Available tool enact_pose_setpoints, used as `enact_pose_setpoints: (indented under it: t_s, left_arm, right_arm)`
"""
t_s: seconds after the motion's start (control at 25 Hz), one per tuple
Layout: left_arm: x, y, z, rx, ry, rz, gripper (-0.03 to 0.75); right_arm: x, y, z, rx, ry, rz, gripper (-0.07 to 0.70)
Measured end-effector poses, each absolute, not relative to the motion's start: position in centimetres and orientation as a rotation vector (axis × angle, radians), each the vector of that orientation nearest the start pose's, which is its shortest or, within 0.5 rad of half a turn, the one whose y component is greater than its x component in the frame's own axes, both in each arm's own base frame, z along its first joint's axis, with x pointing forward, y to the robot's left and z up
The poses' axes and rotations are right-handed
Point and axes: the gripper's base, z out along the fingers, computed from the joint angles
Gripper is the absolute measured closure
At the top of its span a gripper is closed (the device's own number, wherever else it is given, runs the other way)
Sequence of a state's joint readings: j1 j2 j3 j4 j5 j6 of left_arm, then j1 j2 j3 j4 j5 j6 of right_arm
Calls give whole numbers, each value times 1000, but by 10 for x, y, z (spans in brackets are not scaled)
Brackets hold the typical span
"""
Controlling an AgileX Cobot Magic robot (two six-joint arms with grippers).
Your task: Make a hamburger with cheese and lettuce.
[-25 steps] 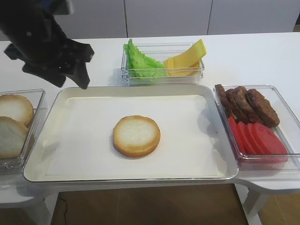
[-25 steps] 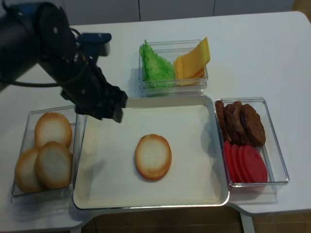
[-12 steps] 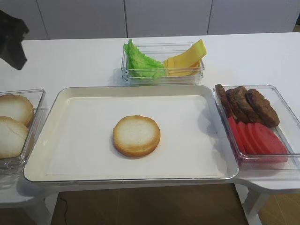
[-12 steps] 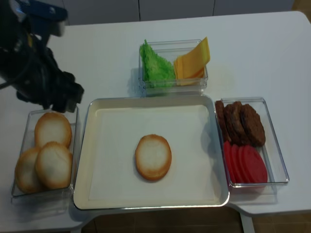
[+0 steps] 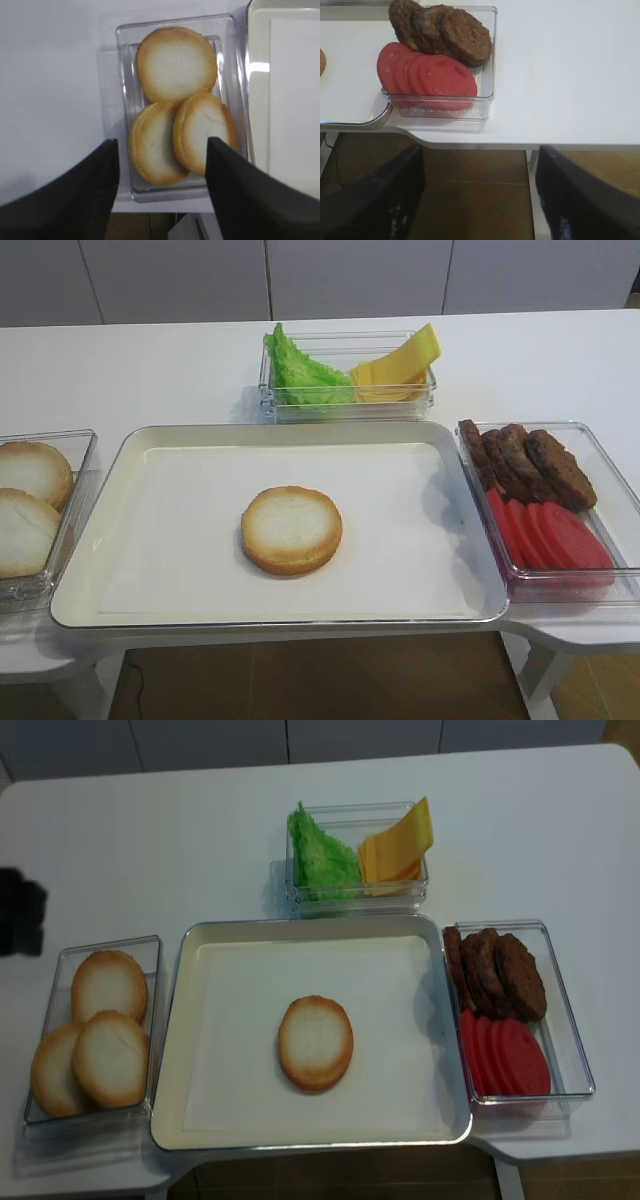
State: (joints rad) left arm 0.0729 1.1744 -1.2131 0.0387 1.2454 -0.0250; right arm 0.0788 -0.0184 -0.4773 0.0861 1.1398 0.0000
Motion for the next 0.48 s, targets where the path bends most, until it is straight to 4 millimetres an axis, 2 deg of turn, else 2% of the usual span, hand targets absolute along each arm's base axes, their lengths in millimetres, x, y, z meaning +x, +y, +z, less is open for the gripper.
enact_pose_setpoints:
  t_s: [0.28,0.48]
  left_arm:
    - [145,17,357,-148,2639,80,309]
    - [92,12,352,-145,2529,82,309]
  right_arm:
    - [-9,6,265,-85,2127,155,92]
    - [-9,6,265,-85,2127,155,92]
